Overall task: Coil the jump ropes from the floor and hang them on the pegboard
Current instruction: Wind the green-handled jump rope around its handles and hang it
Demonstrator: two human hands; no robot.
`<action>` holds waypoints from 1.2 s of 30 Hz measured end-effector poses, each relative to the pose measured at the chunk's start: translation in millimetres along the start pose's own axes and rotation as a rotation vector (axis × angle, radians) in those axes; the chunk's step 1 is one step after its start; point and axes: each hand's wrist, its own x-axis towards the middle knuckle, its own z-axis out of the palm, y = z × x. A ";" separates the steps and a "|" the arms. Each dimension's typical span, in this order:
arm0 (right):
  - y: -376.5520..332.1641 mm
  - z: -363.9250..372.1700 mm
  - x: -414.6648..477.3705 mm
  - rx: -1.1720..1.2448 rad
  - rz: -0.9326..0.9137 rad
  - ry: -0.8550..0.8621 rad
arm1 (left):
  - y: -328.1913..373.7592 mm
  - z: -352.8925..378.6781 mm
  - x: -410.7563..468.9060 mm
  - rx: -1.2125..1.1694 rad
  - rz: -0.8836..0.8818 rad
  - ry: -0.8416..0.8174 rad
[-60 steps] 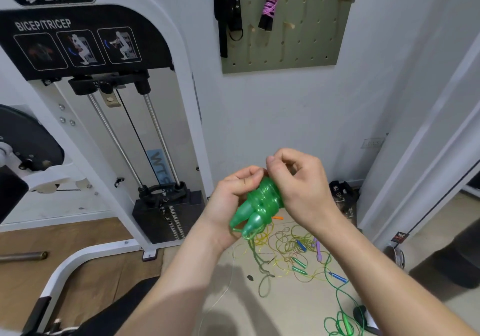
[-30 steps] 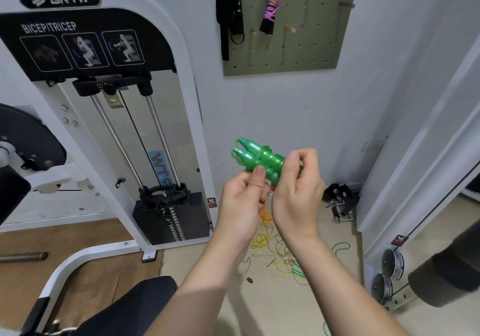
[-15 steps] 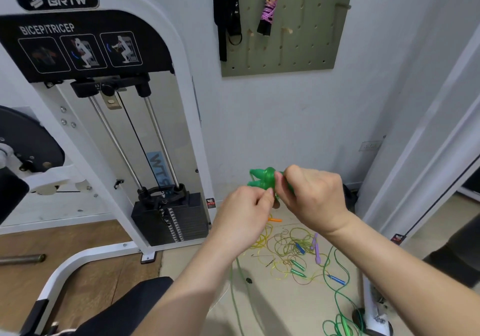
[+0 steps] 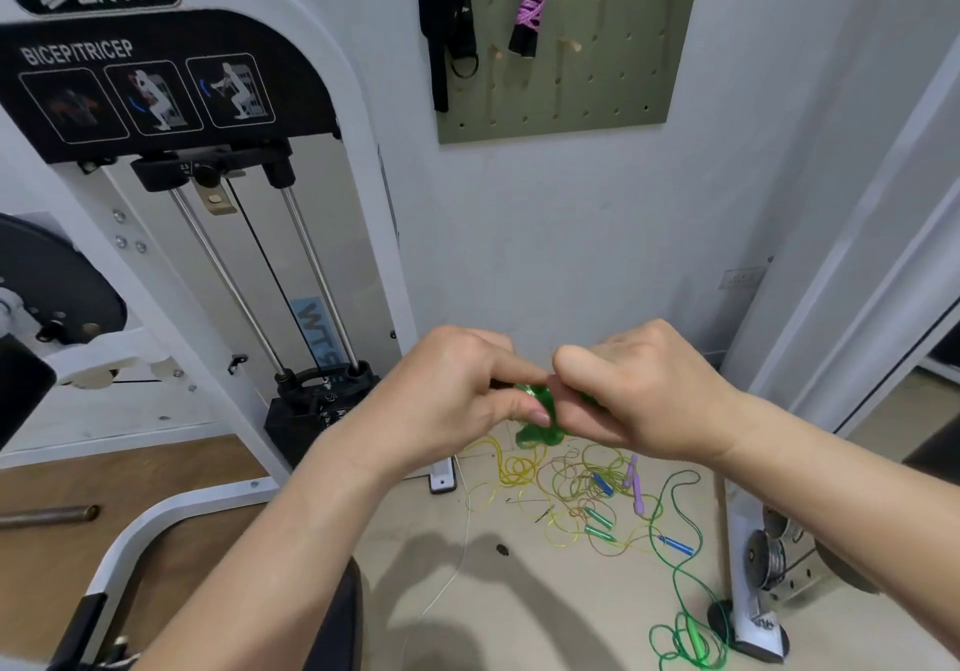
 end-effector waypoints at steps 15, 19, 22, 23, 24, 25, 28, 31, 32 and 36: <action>-32.1 -6.9 36.8 1.366 1.006 0.402 | 14.1 34.4 8.5 -1.811 -0.388 -0.112; -35.0 5.2 39.7 1.366 1.308 0.677 | 29.0 52.5 17.4 -1.553 -0.516 0.290; -40.5 14.7 42.2 1.327 1.481 0.845 | 37.7 58.5 18.7 -1.317 -0.506 0.464; -41.2 16.8 43.3 1.304 1.505 0.900 | 39.0 60.4 17.7 -1.230 -0.493 0.488; -40.5 18.4 43.3 1.271 1.517 0.948 | 38.7 62.9 16.2 -1.097 -0.477 0.497; -38.3 21.4 42.3 1.227 1.528 0.988 | 37.9 64.7 13.9 -0.914 -0.451 0.503; -34.8 29.3 35.2 0.912 1.492 0.939 | 29.5 67.1 6.7 -0.343 -0.334 0.506; -33.5 31.9 26.5 0.493 1.406 0.776 | 24.1 66.0 -0.3 0.064 -0.243 0.467; -33.6 31.4 24.4 0.406 1.370 0.752 | 23.9 67.0 -1.8 0.195 -0.201 0.448; -37.5 28.9 20.1 0.109 1.185 0.579 | 23.5 60.8 -5.6 0.479 -0.068 0.401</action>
